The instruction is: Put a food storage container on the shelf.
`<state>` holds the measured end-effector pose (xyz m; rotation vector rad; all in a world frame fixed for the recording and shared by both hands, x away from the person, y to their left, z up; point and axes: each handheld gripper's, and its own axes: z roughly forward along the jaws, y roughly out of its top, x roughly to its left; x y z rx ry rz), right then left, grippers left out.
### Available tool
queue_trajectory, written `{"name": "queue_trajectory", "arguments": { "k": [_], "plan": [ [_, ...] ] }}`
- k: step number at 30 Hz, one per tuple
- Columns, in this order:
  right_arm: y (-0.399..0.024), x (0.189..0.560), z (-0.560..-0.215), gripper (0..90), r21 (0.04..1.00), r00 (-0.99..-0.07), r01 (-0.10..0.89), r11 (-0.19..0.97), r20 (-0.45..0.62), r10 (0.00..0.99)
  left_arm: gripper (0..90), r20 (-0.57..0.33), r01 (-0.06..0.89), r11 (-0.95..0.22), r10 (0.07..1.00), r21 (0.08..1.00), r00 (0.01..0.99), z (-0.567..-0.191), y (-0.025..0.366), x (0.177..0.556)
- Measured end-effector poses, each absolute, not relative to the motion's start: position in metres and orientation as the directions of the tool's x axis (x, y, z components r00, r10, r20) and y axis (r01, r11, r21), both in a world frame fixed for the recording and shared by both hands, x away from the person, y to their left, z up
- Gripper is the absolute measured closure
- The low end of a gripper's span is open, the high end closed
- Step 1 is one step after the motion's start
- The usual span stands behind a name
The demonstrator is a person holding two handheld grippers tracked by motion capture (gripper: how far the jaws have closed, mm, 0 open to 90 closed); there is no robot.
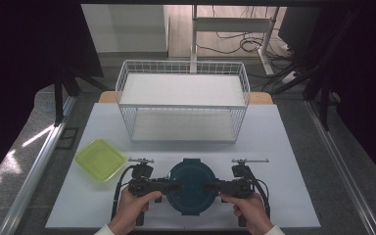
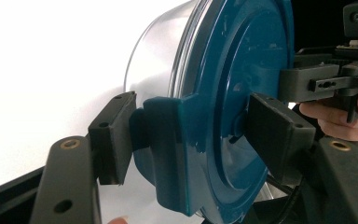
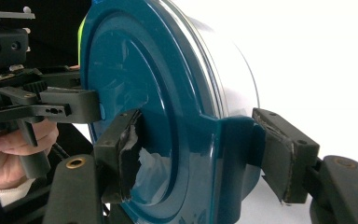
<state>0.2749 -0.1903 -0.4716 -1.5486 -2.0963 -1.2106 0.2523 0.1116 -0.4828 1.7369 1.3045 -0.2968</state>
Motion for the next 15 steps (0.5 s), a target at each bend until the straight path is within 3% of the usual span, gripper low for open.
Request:
{"name": "queue_trajectory", "arguments": {
  "k": [15],
  "plan": [
    [-0.1888,0.2762,-0.4654,34.4,0.492,-0.424,0.865,0.098,0.611,0.668,35.3,-0.648,0.847,-0.023,0.634,0.53,0.423,-0.4792,0.1116,0.2541]
  ]
}}
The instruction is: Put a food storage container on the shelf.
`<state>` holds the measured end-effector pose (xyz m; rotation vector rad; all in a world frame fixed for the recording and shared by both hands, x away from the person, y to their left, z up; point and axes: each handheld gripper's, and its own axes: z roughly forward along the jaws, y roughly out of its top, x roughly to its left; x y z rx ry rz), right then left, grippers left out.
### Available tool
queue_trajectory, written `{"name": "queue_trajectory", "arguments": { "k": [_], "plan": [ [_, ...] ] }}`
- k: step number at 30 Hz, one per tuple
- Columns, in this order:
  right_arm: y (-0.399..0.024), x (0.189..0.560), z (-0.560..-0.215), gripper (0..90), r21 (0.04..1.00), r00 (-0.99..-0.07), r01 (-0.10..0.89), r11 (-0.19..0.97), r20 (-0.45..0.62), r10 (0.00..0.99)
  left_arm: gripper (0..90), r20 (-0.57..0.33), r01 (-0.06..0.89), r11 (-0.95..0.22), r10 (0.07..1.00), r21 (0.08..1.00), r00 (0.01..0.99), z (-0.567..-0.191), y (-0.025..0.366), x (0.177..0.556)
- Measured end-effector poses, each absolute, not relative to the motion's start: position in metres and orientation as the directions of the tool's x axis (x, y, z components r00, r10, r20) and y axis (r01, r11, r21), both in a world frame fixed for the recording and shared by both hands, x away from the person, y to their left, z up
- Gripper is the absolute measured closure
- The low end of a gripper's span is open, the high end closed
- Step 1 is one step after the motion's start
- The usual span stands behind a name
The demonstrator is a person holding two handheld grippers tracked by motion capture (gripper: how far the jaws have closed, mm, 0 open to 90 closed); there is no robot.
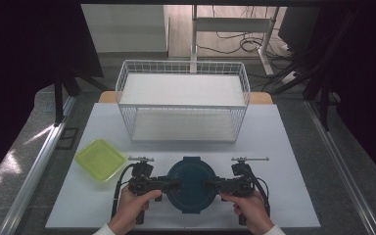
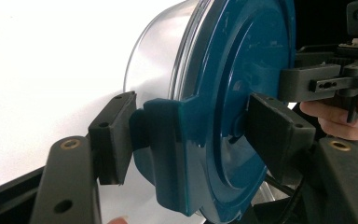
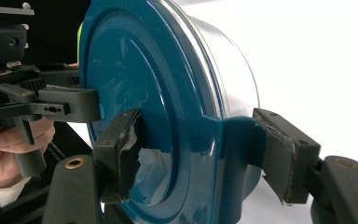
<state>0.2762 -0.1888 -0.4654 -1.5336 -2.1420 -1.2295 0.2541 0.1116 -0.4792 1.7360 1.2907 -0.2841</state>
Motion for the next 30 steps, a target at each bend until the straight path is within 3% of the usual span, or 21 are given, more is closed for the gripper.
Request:
{"name": "queue_trajectory", "arguments": {
  "k": [30],
  "plan": [
    [-0.184,0.288,-0.439,34.4,0.547,-0.467,0.831,0.104,0.582,0.665,35.3,-0.621,0.822,-0.031,0.638,0.569,0.455,-0.45,0.116,0.27]
  ]
}}
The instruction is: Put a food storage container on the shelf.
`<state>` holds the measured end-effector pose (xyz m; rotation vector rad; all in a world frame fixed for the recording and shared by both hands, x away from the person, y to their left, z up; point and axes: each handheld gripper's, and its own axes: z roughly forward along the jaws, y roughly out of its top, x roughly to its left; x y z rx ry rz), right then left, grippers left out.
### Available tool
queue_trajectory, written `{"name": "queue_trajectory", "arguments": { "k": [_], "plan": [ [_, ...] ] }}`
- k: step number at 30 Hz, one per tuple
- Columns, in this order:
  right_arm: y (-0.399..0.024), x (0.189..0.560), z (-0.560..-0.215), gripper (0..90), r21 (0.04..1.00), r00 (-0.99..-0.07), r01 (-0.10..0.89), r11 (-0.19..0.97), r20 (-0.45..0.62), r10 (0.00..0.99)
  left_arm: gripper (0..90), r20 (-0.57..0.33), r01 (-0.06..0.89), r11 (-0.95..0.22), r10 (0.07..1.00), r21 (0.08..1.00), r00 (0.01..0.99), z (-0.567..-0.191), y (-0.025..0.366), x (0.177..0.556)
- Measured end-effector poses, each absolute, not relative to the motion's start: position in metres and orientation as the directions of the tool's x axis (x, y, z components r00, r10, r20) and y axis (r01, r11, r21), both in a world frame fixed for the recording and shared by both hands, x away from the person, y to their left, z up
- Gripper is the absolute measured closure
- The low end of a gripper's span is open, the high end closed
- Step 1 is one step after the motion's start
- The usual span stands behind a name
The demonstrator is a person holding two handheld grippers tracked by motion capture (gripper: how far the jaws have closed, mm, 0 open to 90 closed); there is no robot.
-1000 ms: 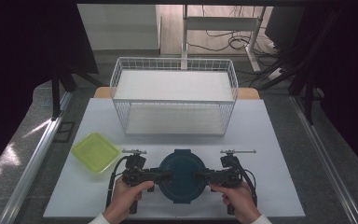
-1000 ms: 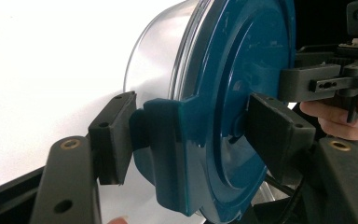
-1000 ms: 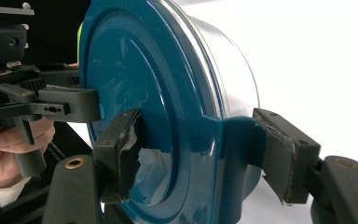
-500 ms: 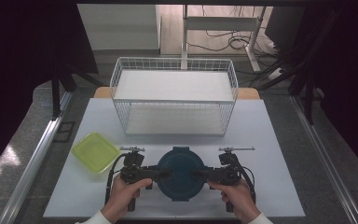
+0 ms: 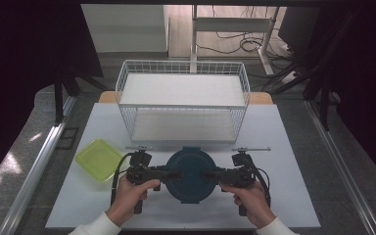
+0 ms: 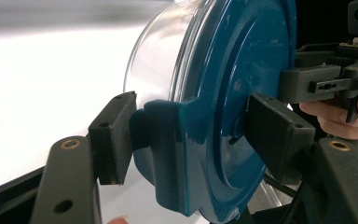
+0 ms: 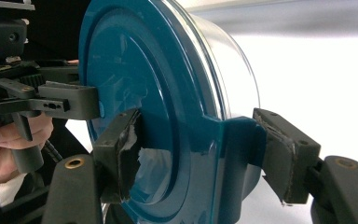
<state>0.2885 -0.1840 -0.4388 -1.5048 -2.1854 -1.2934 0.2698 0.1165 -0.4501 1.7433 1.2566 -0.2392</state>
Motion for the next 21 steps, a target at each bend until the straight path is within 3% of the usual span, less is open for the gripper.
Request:
{"name": "queue_trajectory", "arguments": {
  "k": [21],
  "plan": [
    [-0.177,0.302,-0.408,34.3,0.58,-0.494,0.807,0.108,0.565,0.661,35.4,-0.609,0.802,-0.017,0.642,0.598,0.467,-0.421,0.123,0.28]
  ]
}}
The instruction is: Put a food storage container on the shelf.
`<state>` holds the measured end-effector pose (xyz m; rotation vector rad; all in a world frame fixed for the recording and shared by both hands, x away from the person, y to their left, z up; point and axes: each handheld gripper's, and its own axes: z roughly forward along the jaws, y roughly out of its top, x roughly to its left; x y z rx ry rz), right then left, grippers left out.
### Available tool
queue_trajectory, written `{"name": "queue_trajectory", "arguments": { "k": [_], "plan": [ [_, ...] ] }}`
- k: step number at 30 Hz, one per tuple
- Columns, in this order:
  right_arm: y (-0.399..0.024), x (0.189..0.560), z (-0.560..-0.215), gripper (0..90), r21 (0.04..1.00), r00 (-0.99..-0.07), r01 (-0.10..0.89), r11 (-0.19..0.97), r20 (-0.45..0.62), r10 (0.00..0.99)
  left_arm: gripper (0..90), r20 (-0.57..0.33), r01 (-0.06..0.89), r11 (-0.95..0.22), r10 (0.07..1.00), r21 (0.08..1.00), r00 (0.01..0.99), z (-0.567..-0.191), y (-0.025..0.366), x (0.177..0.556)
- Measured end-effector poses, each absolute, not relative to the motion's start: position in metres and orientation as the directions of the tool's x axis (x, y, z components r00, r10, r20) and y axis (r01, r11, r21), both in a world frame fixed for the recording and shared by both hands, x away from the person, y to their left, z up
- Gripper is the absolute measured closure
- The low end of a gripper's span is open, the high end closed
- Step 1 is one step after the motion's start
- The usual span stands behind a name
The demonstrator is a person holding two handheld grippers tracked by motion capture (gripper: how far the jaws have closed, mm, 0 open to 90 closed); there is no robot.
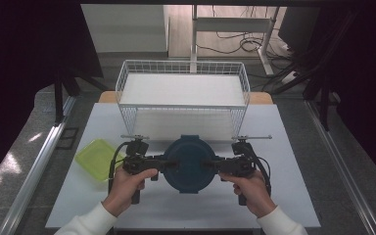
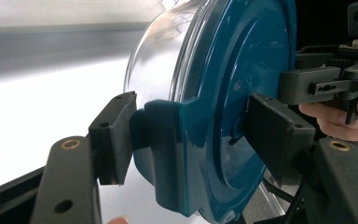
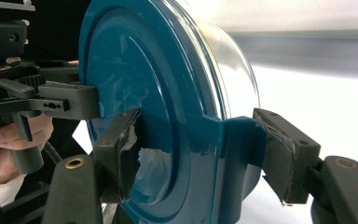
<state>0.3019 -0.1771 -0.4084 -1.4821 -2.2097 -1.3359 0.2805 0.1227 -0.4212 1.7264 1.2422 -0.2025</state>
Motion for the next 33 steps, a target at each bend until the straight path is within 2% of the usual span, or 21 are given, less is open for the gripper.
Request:
{"name": "queue_trajectory", "arguments": {
  "k": [33],
  "plan": [
    [-0.174,0.32,-0.367,34.4,0.625,-0.526,0.773,0.105,0.541,0.656,35.5,-0.581,0.765,-0.008,0.646,0.644,0.495,-0.379,0.126,0.299]
  ]
}}
